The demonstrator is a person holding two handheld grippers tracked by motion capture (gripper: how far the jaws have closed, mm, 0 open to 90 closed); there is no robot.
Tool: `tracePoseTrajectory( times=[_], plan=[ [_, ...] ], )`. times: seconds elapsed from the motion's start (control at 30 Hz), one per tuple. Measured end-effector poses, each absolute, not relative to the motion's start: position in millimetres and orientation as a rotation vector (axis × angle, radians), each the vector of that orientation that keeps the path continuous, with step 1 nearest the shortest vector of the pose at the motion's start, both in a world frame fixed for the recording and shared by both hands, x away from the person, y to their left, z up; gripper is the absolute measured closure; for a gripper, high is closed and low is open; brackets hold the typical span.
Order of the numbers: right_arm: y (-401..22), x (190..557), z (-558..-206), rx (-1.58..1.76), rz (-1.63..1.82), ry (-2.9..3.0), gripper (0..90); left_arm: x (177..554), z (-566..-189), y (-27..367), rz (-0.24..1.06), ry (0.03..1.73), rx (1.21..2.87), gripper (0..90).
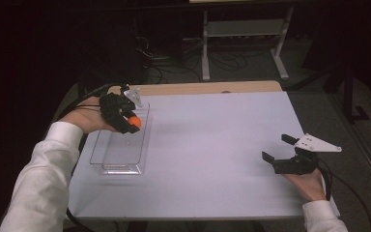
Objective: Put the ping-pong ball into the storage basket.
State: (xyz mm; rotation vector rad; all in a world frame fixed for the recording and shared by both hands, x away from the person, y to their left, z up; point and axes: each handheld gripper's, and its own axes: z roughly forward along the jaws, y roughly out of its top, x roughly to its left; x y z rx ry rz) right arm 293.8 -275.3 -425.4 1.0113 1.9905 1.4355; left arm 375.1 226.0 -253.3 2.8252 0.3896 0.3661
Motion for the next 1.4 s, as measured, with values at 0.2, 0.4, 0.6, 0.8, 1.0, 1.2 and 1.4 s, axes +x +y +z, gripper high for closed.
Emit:
tracePoseTrajectory(
  times=[0.2,0.4,0.6,0.8,1.0,1.2,1.4],
  plan=[
    [-275.8,293.7,-425.1,1.012,1.437,1.987,0.0,373.3,-253.6,232.9,0.371,0.405,2.822,51.0],
    [-275.8,293.4,-424.9,1.017,1.439,1.987,0.0,371.5,-257.0,241.1,0.365,0.429,2.836,51.0],
    [-275.6,293.6,-425.2,1.017,1.436,1.990,0.0,369.8,-256.7,245.9,0.366,0.438,2.840,51.0],
    [-275.8,293.7,-425.2,1.015,1.436,1.989,0.0,370.0,-259.7,245.3,0.359,0.441,2.834,51.0],
    [-276.2,293.5,-425.2,1.020,1.438,1.988,0.0,371.2,-265.8,243.7,0.351,0.430,2.847,51.0],
    [-276.0,293.6,-425.6,1.014,1.434,1.992,0.0,371.7,-271.0,244.5,0.341,0.434,2.855,51.0],
    [-276.8,292.9,-425.0,1.023,1.437,1.984,0.0,372.0,-277.4,246.3,0.334,0.440,2.859,50.9]
  ],
)
